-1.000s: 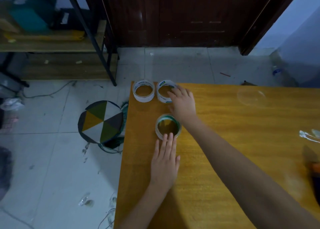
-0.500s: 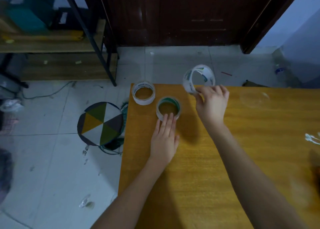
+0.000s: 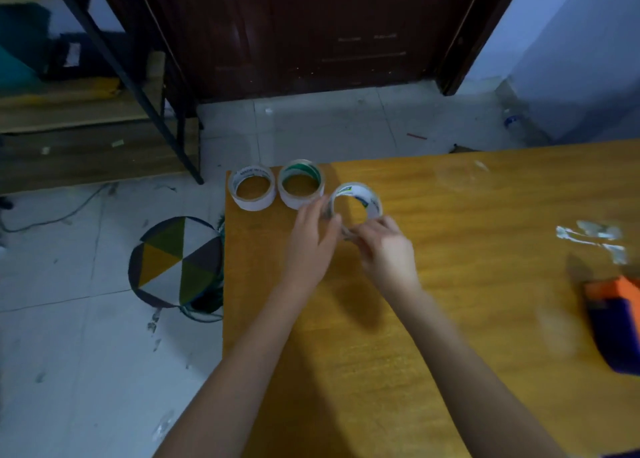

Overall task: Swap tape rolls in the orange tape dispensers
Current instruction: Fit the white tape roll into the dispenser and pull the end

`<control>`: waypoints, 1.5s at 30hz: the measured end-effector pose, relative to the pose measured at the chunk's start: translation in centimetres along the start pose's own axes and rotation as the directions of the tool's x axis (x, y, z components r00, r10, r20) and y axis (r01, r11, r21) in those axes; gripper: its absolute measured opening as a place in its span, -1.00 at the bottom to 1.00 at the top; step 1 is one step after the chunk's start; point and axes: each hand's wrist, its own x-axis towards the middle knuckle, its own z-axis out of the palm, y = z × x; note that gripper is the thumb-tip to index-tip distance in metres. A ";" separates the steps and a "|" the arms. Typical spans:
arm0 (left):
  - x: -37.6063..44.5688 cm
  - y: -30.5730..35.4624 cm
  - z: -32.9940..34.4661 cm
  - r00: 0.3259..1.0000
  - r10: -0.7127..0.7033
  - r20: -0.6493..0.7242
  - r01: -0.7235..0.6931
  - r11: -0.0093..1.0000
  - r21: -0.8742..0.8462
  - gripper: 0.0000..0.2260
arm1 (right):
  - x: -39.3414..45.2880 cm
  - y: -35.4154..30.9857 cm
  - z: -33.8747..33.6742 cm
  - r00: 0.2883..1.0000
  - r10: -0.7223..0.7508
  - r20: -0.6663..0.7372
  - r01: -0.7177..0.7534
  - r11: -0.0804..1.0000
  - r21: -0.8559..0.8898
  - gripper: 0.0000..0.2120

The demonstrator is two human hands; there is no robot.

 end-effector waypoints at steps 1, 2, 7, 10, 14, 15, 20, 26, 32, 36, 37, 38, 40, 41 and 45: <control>-0.5 0.7 0.1 0.993 -0.107 0.044 0.112 0.985 -0.128 -0.57 | -0.8 0.1 -0.2 0.999 -0.018 0.041 0.018 1.000 -0.004 -0.73; -0.8 1.1 0.4 0.980 -0.183 0.083 0.194 0.969 -0.156 -0.56 | -1.6 0.2 -0.5 0.996 -0.035 0.082 0.035 0.999 0.002 -0.72; -2.6 2.6 2.2 0.893 -0.400 0.208 0.439 0.875 -0.202 -0.85 | -7.2 1.9 -3.2 0.975 -0.061 0.214 0.055 0.998 0.031 -0.73; -4.7 4.2 3.4 0.829 -0.439 0.345 0.551 0.747 -0.373 -0.70 | -10.7 2.3 -5.9 0.998 0.040 0.058 -0.046 0.992 0.115 -0.80; -7.2 5.9 6.2 0.741 -0.442 0.506 0.665 0.588 -0.460 -0.64 | -14.6 1.4 -9.3 0.690 0.712 0.131 -0.613 0.479 0.628 -0.44; -7.8 6.2 7.3 0.726 -0.428 0.539 0.677 0.581 -0.451 -0.62 | -15.2 1.3 -10.3 0.553 0.798 0.241 -0.638 0.220 0.738 -0.43; -11.3 8.6 11.5 0.659 -0.344 0.669 0.707 0.586 -0.395 -0.59 | -20.1 2.6 -14.3 0.359 0.879 0.314 -0.489 -0.110 0.866 -0.66; -15.0 10.8 14.9 0.643 -0.222 0.733 0.649 0.666 -0.367 -0.63 | -25.3 4.8 -16.6 0.310 0.901 0.304 -0.470 -0.133 0.873 -0.62; -19.2 13.9 19.5 0.654 -0.234 0.720 0.632 0.693 -0.348 -0.64 | -30.4 8.3 -19.2 0.310 0.891 0.331 -0.399 -0.194 0.896 -0.60; -22.1 16.5 23.5 0.658 -0.250 0.711 0.631 0.698 -0.339 -0.64 | -34.0 11.9 -21.9 0.333 0.882 0.335 -0.394 -0.192 0.899 -0.61; -22.7 17.2 24.6 0.656 -0.251 0.712 0.631 0.699 -0.336 -0.64 | -34.9 12.9 -22.5 0.337 0.881 0.334 -0.399 -0.188 0.898 -0.61; -23.3 17.8 25.8 0.657 -0.249 0.712 0.630 0.700 -0.336 -0.63 | -35.7 13.9 -23.2 0.341 0.880 0.332 -0.404 -0.182 0.897 -0.61; -24.4 19.0 27.8 0.661 -0.248 0.708 0.624 0.705 -0.336 -0.64 | -37.2 15.8 -24.4 0.346 0.877 0.333 -0.416 -0.175 0.892 -0.61; -24.9 19.6 28.7 0.665 -0.245 0.705 0.618 0.710 -0.337 -0.64 | -37.9 16.7 -25.1 0.352 0.875 0.332 -0.420 -0.169 0.892 -0.61; -26.5 21.5 31.7 0.678 -0.229 0.698 0.595 0.729 -0.338 -0.67 | -39.7 20.0 -27.3 0.372 0.864 0.340 -0.425 -0.167 0.890 -0.61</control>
